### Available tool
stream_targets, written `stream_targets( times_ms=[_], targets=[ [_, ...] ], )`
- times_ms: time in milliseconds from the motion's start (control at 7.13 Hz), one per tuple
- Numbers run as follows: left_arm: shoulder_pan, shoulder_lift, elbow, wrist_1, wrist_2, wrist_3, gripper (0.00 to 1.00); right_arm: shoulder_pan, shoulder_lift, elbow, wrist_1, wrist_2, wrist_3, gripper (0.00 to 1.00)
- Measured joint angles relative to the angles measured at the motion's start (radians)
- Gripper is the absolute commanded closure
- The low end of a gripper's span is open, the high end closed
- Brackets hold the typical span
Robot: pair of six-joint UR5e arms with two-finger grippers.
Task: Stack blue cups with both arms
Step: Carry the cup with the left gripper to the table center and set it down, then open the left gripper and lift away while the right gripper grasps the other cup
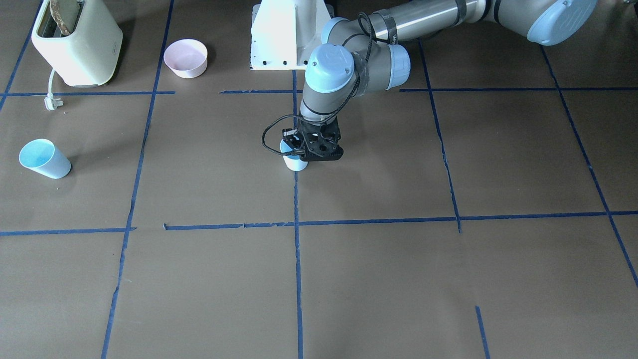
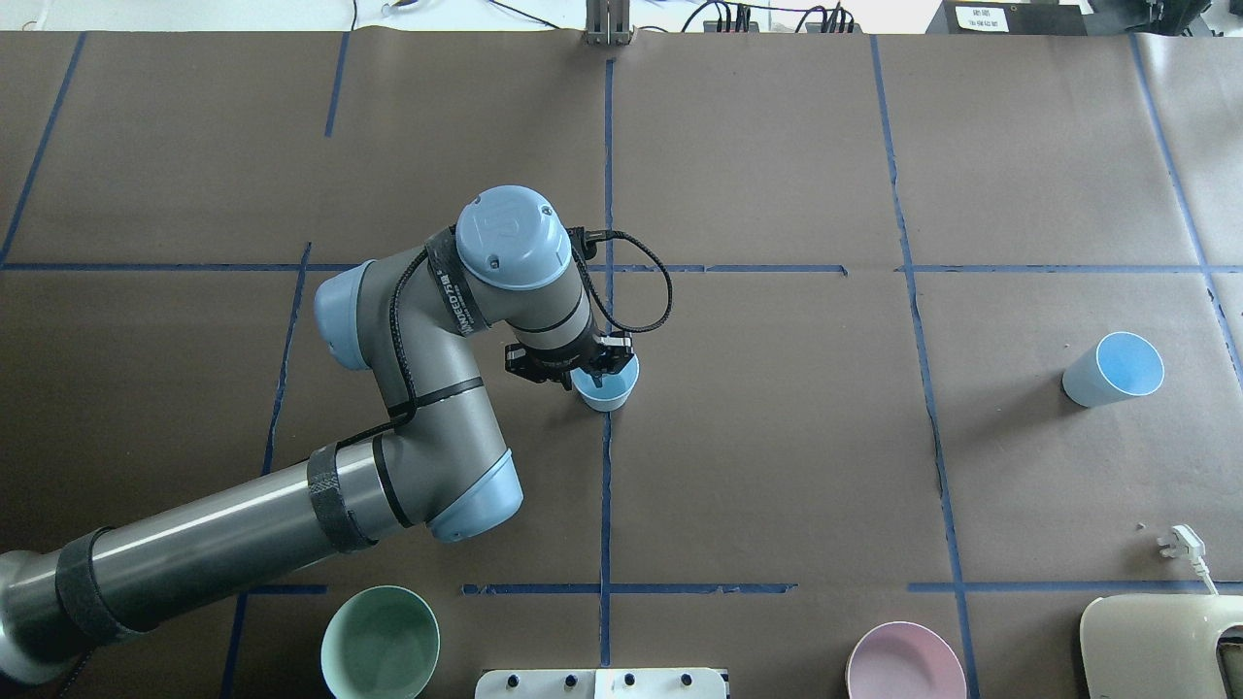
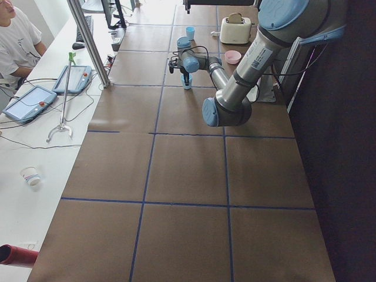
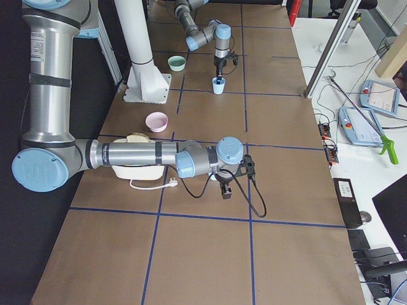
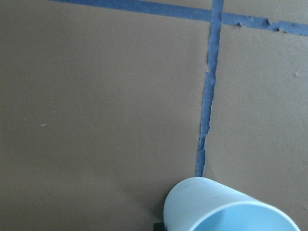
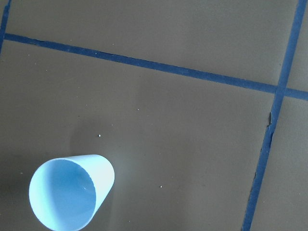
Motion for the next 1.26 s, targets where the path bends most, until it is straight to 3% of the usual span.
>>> stream_targets(
  times_ms=[280,701,1121,1262],
  targets=[
    [-0.041,0.000,-0.023,-0.019,0.000,-0.001,0.00,-0.053,0.007,-0.002,0.017,-0.014,0.123,0.00],
    [-0.092,0.028,-0.087,-0.019,-0.005,-0.002,0.00,-0.169,0.006,-0.003,0.200,-0.058,0.440,0.01],
    [-0.100,0.039,-0.108,-0.019,-0.005,-0.002,0.00,-0.228,0.003,-0.058,0.249,-0.076,0.488,0.04],
    [-0.101,0.041,-0.116,-0.018,-0.005,-0.002,0.00,-0.242,0.003,-0.074,0.255,-0.081,0.490,0.41]
  ],
)
